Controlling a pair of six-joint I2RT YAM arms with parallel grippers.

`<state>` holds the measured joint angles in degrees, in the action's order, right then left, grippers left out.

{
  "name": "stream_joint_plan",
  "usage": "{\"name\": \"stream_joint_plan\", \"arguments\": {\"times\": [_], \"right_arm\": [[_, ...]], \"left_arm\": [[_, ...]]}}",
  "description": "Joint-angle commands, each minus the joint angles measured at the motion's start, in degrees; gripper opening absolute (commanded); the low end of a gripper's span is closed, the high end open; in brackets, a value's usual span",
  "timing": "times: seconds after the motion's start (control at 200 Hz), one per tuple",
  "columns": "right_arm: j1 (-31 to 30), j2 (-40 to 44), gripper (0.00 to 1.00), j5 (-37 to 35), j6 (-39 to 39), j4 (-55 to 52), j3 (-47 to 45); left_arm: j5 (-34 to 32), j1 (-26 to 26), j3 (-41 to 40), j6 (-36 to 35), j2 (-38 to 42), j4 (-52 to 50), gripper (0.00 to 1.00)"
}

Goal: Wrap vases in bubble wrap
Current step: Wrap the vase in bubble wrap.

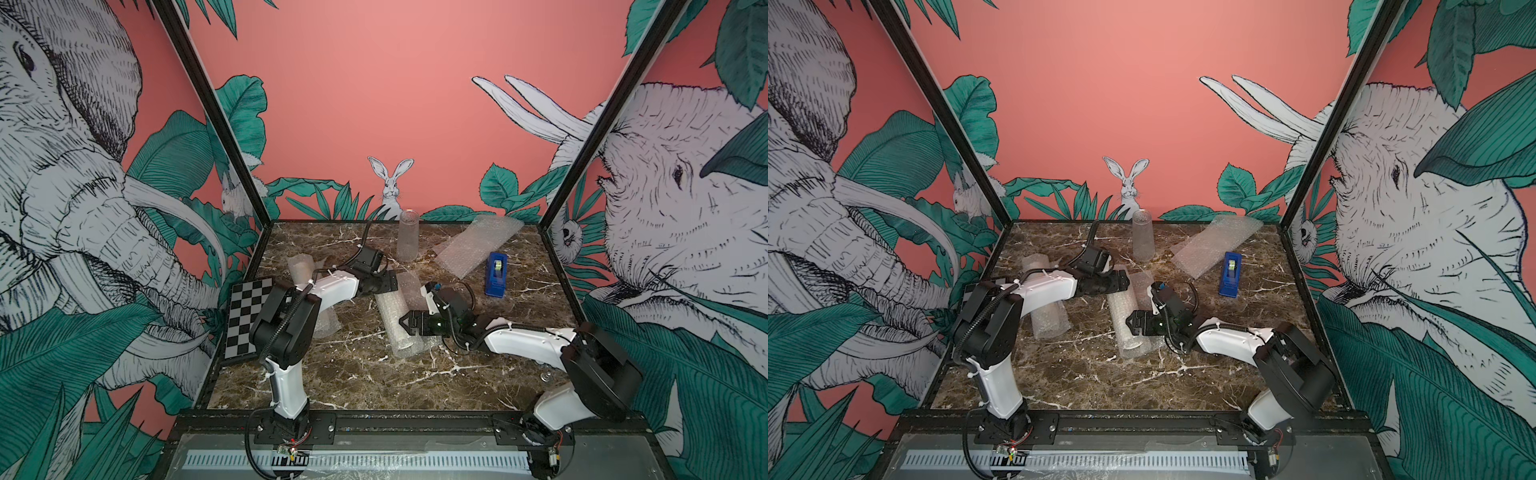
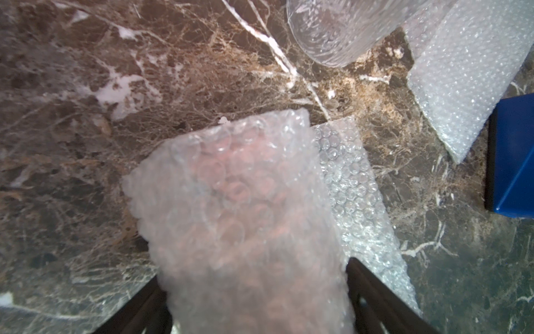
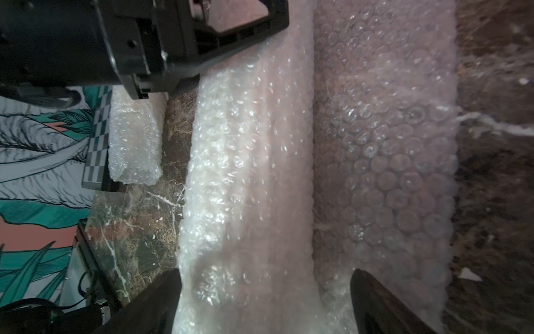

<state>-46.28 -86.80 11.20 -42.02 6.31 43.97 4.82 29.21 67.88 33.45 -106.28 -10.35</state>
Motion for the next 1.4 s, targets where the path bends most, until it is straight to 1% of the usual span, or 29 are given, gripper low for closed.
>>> {"name": "stream_joint_plan", "arguments": {"times": [0.0, 0.075, 0.22, 0.245, 0.31, 0.49, 0.675, 0.78, 0.905, 1.055, 1.165, 1.31, 1.395], "right_arm": [[-3.6, 1.0, 0.93, -8.1, 7.6, -10.6, 5.2], [-6.8, -0.4, 0.93, -14.0, 11.2, -16.6, 9.3], [-12.0, -4.5, 0.92, -24.4, 15.3, -26.2, 17.3], [-12.6, -6.5, 0.92, -25.5, 15.7, -27.6, 18.7], [-13.6, -8.9, 0.92, -26.8, 16.3, -29.9, 21.2], [-14.8, -12.8, 0.89, -27.3, 16.4, -30.2, 24.0], [-14.7, -15.3, 0.87, -27.1, 14.8, -30.3, 24.3], [-13.8, -14.9, 0.85, -25.2, 13.3, -28.7, 22.0], [-11.4, -12.9, 0.8, -19.2, 10.7, -22.3, 16.9], [-8.5, -10.0, 0.79, -11.4, 7.9, -13.6, 11.0], [-6.6, -8.9, 0.79, -6.0, 4.4, -7.6, 7.3], [-4.5, -7.8, 0.78, -2.4, -0.6, -0.2, 2.4], [-3.4, -7.6, 0.78, -0.8, -3.6, 4.2, 0.0]], "left_arm": [[-2.8, 0.1, 0.1, 0.3, -1.4, -4.2, 0.89], [-2.9, 0.1, 0.2, 0.2, -1.4, -4.4, 0.88], [-3.0, 0.2, 0.2, 0.2, -1.0, -4.7, 0.89], [-3.0, 0.1, 0.1, 0.2, -1.0, -4.7, 0.89], [-3.3, 0.1, 0.1, 0.2, -0.8, -4.8, 0.89], [-3.7, 0.1, 0.3, 0.3, -0.7, -4.9, 0.89], [-2.1, 0.1, 0.8, 0.5, -0.9, -4.8, 0.9], [-1.0, 0.1, 2.4, -0.6, -0.4, -6.8, 0.95], [0.2, -0.5, 3.5, -1.4, 1.5, -7.7, 0.99], [1.7, -0.8, 4.2, -1.9, 3.7, -7.9, 0.99], [3.0, -0.7, 3.9, -1.5, 4.3, -8.3, 0.99], [3.0, -0.6, 2.1, -1.1, 4.8, -7.6, 0.99], [3.0, 0.0, 1.6, -1.0, 4.4, -7.6, 0.97]]}}
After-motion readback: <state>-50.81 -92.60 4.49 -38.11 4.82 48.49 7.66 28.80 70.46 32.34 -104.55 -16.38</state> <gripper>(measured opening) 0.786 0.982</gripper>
